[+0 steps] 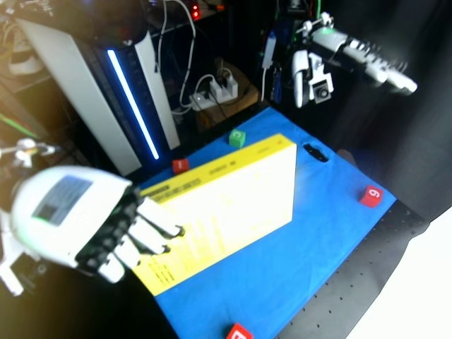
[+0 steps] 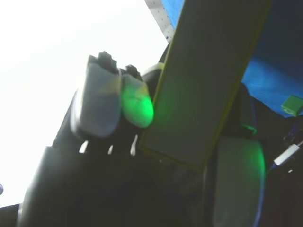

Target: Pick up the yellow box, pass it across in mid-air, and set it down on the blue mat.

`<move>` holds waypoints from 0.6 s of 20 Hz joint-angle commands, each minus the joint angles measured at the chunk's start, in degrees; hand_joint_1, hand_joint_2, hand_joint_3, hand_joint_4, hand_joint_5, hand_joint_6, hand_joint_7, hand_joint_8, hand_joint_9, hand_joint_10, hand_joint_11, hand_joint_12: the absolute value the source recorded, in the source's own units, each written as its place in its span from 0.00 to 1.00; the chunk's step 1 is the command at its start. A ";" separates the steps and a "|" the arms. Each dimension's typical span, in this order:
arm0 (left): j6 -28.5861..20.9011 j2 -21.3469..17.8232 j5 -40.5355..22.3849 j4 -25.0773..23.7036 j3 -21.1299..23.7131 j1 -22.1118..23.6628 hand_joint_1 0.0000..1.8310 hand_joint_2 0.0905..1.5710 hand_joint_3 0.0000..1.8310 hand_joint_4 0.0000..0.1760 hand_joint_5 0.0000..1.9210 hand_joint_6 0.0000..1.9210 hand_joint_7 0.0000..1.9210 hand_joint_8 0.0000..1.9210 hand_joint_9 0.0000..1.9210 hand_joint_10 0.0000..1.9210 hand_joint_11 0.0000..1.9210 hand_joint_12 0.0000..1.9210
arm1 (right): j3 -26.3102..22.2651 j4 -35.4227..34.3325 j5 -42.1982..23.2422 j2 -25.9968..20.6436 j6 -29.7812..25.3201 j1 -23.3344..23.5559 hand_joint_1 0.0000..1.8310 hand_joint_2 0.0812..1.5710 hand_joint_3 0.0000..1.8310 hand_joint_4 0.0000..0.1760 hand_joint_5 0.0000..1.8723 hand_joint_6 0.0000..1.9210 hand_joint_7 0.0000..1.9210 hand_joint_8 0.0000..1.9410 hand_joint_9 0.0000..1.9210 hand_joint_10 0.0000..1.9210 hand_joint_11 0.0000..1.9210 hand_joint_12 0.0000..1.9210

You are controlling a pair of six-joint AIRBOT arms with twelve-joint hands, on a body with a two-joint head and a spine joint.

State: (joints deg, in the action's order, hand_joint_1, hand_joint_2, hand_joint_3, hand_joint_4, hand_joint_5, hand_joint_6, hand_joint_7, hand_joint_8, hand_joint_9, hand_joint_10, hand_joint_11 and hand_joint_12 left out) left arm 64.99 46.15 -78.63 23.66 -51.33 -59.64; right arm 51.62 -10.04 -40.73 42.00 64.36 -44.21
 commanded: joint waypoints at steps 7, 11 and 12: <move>-0.08 -0.18 -8.45 0.03 0.50 -1.03 0.26 0.67 0.00 0.98 0.00 0.00 0.00 0.00 0.00 0.00 0.00 0.00 | 3.13 -3.85 -2.93 1.58 0.04 -0.70 0.61 0.80 0.02 0.00 0.31 0.79 0.40 0.77 0.39 0.89 0.43 1.00; -0.08 -0.20 -9.11 0.35 0.66 -1.59 0.23 0.67 0.00 0.82 0.00 0.00 0.00 0.00 0.00 0.00 0.00 0.00 | 4.06 -4.31 -1.42 2.39 0.03 -0.70 0.37 0.79 0.00 0.00 0.11 0.12 0.19 0.08 0.19 0.30 0.04 0.80; -0.08 -0.21 -9.21 0.38 0.68 -1.70 0.23 0.67 0.00 0.81 0.00 0.00 0.00 0.00 0.00 0.00 0.00 0.00 | 4.27 -4.46 -1.21 2.58 0.03 -0.70 0.33 0.79 0.00 0.01 0.08 0.06 0.16 0.03 0.16 0.26 0.01 0.83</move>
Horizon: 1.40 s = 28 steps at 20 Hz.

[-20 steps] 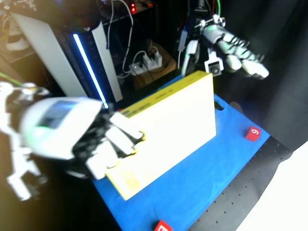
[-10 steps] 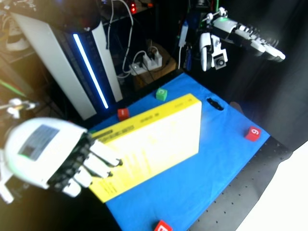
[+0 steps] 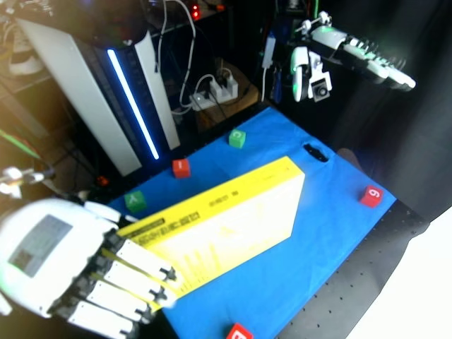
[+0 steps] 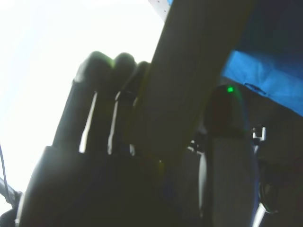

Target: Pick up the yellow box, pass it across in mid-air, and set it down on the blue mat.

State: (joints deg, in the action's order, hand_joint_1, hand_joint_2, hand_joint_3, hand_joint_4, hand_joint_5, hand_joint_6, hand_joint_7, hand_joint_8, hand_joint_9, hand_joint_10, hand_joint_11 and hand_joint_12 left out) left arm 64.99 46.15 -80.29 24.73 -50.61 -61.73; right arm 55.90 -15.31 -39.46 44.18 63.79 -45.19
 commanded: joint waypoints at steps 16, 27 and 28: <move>-0.09 -0.24 -8.43 -0.24 0.34 -0.97 0.26 0.67 0.00 0.84 0.00 0.00 0.00 0.00 0.00 0.00 0.00 0.00 | 1.77 0.80 -2.45 0.02 0.64 1.01 0.21 0.69 0.00 1.00 0.00 0.00 0.00 0.00 0.00 0.00 0.02 0.01; -0.09 -0.24 -8.79 0.15 0.41 -1.73 0.28 0.68 0.00 0.71 0.00 0.00 0.00 0.00 0.00 0.00 0.00 0.00 | 0.74 1.50 -7.89 -1.97 0.64 2.01 0.17 0.70 0.00 1.00 0.00 0.00 0.00 0.00 0.00 0.00 0.00 0.31; -0.09 -0.24 -8.79 0.15 0.41 -1.77 0.28 0.68 0.00 0.73 0.00 0.00 0.00 0.00 0.00 0.00 0.00 0.00 | 0.69 1.73 -8.36 -2.01 0.64 2.10 0.20 0.69 0.00 1.00 0.00 0.00 0.00 0.00 0.00 0.00 0.00 0.31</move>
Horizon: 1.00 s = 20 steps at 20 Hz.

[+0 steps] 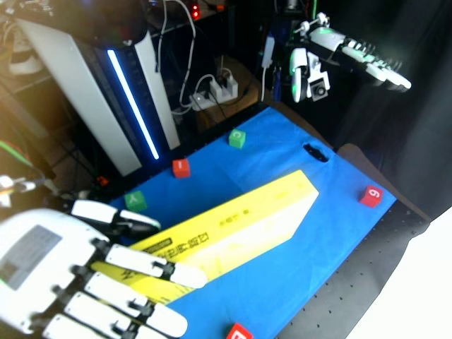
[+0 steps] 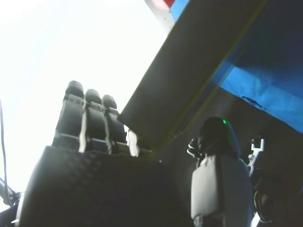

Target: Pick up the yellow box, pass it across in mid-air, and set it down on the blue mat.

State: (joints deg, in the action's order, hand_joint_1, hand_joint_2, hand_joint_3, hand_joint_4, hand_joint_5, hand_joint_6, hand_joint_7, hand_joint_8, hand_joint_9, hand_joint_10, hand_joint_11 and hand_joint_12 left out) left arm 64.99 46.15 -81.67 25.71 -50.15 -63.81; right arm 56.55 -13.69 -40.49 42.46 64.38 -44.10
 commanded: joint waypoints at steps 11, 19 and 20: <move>-0.07 -2.49 -11.12 -1.35 0.27 0.02 0.19 0.76 0.02 0.98 0.00 0.00 0.00 0.00 0.00 0.00 0.00 0.00 | -8.54 4.72 -23.39 -7.74 0.05 -1.68 0.18 0.79 0.00 0.36 0.00 0.00 0.01 0.00 0.08 0.05 0.00 0.52; -0.07 -2.81 -14.84 -2.13 0.42 0.06 0.22 0.81 0.01 0.99 0.00 0.00 0.00 0.00 0.00 0.00 0.00 0.00 | -9.62 6.37 -27.21 -8.37 0.05 -2.07 0.23 0.85 0.00 0.23 0.00 0.00 0.00 0.00 0.04 0.03 0.00 0.31; -0.07 -2.91 -15.04 -2.26 0.41 0.09 0.22 0.81 0.01 0.99 0.00 0.00 0.00 0.00 0.00 0.00 0.00 0.00 | -9.70 6.41 -27.62 -8.56 0.06 -2.09 0.22 0.84 0.00 0.30 0.00 0.00 0.00 0.00 0.04 0.03 0.00 0.26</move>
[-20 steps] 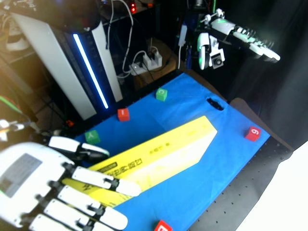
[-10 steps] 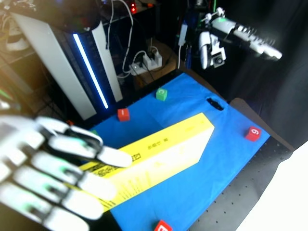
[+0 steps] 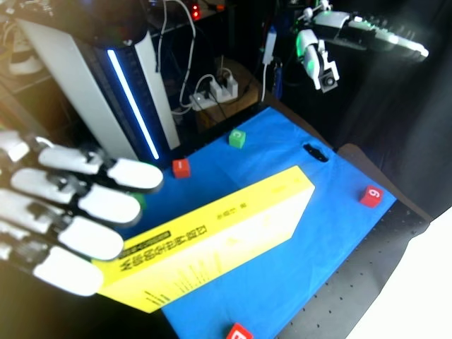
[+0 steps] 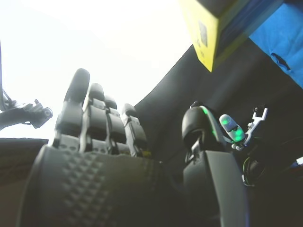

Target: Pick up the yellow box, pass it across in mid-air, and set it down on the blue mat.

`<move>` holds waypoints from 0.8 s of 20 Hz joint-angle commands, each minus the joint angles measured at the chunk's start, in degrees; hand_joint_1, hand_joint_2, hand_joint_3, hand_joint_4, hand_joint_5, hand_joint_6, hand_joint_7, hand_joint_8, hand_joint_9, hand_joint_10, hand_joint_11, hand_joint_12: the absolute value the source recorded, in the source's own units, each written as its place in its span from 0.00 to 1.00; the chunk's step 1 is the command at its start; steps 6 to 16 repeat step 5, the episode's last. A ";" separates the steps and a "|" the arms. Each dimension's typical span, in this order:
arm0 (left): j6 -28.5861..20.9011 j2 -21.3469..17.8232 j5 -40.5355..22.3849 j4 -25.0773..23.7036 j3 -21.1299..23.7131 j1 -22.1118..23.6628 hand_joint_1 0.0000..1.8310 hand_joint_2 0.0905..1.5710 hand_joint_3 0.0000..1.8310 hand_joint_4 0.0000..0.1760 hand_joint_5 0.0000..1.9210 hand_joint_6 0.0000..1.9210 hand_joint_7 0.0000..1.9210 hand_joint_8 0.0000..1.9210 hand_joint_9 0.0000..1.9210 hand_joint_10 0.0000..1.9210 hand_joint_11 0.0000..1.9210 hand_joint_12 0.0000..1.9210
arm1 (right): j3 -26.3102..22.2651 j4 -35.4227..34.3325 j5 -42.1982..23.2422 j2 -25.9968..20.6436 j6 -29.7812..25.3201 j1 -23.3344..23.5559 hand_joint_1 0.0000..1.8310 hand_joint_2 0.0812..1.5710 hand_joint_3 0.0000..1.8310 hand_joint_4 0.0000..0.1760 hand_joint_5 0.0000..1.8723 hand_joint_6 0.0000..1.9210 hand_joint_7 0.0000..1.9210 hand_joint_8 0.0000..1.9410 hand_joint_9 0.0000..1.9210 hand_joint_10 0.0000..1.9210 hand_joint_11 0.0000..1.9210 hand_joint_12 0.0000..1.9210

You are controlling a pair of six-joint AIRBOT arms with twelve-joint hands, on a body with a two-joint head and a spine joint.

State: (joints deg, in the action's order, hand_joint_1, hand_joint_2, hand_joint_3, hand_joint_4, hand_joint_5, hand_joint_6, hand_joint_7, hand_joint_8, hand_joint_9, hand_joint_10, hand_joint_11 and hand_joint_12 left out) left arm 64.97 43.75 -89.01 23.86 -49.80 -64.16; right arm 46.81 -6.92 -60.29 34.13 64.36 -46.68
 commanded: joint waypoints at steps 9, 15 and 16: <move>-0.01 -1.91 -10.18 -1.24 0.06 0.76 0.21 0.79 0.00 0.93 0.00 0.00 0.00 0.00 0.00 0.00 0.00 0.00 | -0.27 -0.18 -11.89 -0.77 0.08 0.13 0.22 0.80 0.00 0.35 0.00 0.00 0.00 0.00 0.01 0.01 0.00 0.05; -0.01 -1.91 -10.18 -1.24 0.06 0.76 0.21 0.79 0.00 0.93 0.00 0.00 0.00 0.00 0.00 0.00 0.00 0.00 | -0.27 -0.18 -11.89 -0.77 0.08 0.13 0.22 0.80 0.00 0.35 0.00 0.00 0.00 0.00 0.01 0.01 0.00 0.05; -0.01 -1.91 -10.18 -1.24 0.06 0.76 0.21 0.79 0.00 0.93 0.00 0.00 0.00 0.00 0.00 0.00 0.00 0.00 | -0.27 -0.18 -11.89 -0.77 0.08 0.13 0.22 0.80 0.00 0.35 0.00 0.00 0.00 0.00 0.01 0.01 0.00 0.05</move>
